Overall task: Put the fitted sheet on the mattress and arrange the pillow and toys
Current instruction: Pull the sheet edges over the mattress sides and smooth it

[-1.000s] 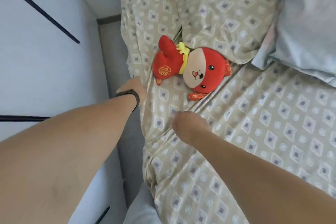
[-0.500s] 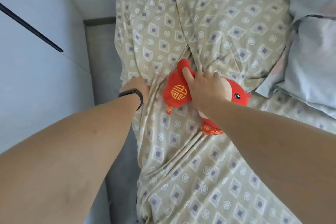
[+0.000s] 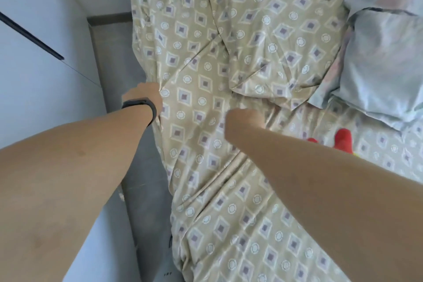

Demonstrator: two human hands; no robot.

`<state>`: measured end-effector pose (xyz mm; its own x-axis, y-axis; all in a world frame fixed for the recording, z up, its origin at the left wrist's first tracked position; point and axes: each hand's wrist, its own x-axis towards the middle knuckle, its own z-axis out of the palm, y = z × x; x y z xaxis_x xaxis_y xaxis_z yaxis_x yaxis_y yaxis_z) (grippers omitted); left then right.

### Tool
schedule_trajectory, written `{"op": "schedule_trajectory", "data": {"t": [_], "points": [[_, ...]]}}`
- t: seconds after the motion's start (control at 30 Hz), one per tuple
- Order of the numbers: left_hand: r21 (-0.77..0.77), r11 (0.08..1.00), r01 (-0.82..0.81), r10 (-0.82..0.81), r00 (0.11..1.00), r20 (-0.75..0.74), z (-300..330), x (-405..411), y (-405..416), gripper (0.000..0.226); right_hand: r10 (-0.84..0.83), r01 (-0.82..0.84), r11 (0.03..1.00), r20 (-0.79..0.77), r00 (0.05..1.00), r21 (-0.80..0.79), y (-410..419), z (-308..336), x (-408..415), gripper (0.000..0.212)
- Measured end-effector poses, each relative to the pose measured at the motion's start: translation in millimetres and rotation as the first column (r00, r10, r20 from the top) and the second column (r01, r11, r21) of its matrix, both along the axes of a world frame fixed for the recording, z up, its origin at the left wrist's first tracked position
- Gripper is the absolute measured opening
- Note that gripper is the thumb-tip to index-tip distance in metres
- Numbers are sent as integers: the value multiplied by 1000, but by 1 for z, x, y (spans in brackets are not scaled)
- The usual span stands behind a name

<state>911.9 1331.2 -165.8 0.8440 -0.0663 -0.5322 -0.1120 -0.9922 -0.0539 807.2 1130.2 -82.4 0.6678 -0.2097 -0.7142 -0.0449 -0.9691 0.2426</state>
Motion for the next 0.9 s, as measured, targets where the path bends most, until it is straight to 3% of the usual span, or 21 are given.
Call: {"op": "schedule_trajectory", "data": {"t": [0.13,0.23,0.3,0.4,0.47,0.67,0.8,0.9], "points": [[16,999,36,-37,992,122,-14,25,39,22,-250,265,905,-88,964,332,57,-62,4,13],[40,999,-2,-5,985,173,-23,58,70,16,-297,304,869,-79,952,391,73,-82,3,30],[76,997,-32,19,986,163,-28,70,79,13,-319,317,858,-63,946,405,75,-93,1,51],[64,994,-84,76,990,119,-35,72,72,17,-307,320,816,-108,946,482,72,-89,1,65],[27,994,-110,110,994,-9,-37,65,56,27,-288,328,794,-159,944,512,62,-82,1,69],[18,996,-91,92,961,-259,2,18,-1,43,-152,195,886,-133,979,421,12,-17,-3,46],[0,1000,-3,3,969,-245,65,-4,-42,40,-152,199,903,-151,977,381,-35,47,-4,51],[-37,997,66,-73,967,-244,118,-8,-68,37,-218,248,886,-122,968,393,-65,83,-13,41]]}}
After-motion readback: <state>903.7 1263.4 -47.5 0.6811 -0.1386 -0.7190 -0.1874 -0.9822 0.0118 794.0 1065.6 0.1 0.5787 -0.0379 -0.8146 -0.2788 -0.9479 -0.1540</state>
